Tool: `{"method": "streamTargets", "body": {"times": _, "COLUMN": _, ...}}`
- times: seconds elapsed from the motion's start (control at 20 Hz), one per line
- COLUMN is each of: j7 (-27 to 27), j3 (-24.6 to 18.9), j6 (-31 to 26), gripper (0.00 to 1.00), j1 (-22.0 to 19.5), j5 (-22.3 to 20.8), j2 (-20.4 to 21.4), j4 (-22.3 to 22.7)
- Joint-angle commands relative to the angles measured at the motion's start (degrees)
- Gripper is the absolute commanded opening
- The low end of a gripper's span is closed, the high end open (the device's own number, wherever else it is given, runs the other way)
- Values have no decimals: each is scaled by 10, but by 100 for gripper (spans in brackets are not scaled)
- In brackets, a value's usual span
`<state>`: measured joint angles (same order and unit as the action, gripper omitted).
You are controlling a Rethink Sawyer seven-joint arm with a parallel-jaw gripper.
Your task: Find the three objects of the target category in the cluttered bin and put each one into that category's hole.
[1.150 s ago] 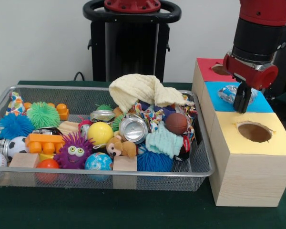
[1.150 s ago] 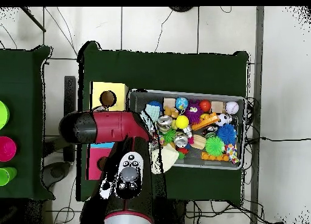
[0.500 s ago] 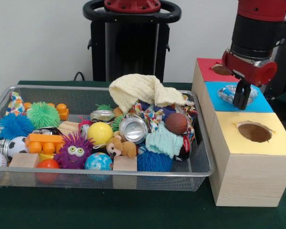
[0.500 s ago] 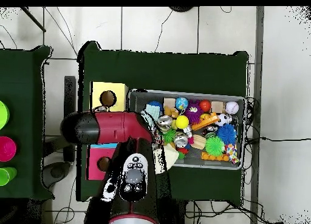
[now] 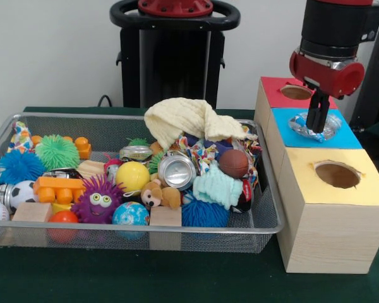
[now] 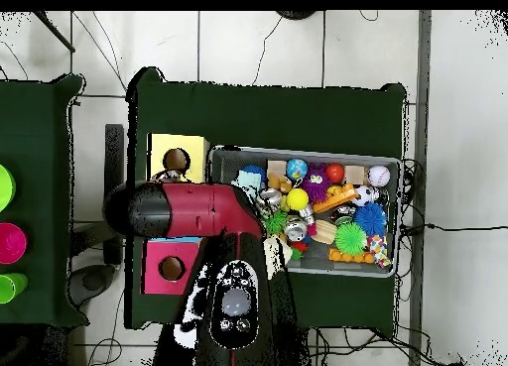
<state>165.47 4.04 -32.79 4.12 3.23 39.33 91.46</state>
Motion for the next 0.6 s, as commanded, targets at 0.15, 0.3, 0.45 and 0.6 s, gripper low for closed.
{"method": "streamTargets", "body": {"times": 0.15, "j7": -20, "j3": -59, "j6": 12, "gripper": 0, "j1": -22, "j5": -1, "j2": 11, "j4": 70}}
{"method": "streamTargets", "body": {"times": 0.3, "j7": -10, "j3": -64, "j6": 18, "gripper": 0, "j1": -21, "j5": 6, "j2": 7, "j4": 89}}
{"method": "streamTargets", "body": {"times": 0.45, "j7": 7, "j3": -61, "j6": 32, "gripper": 0, "j1": -10, "j5": 5, "j2": -5, "j4": 96}}
{"method": "streamTargets", "body": {"times": 0.6, "j7": 19, "j3": -60, "j6": 45, "gripper": 0, "j1": -3, "j5": 5, "j2": -14, "j4": 101}}
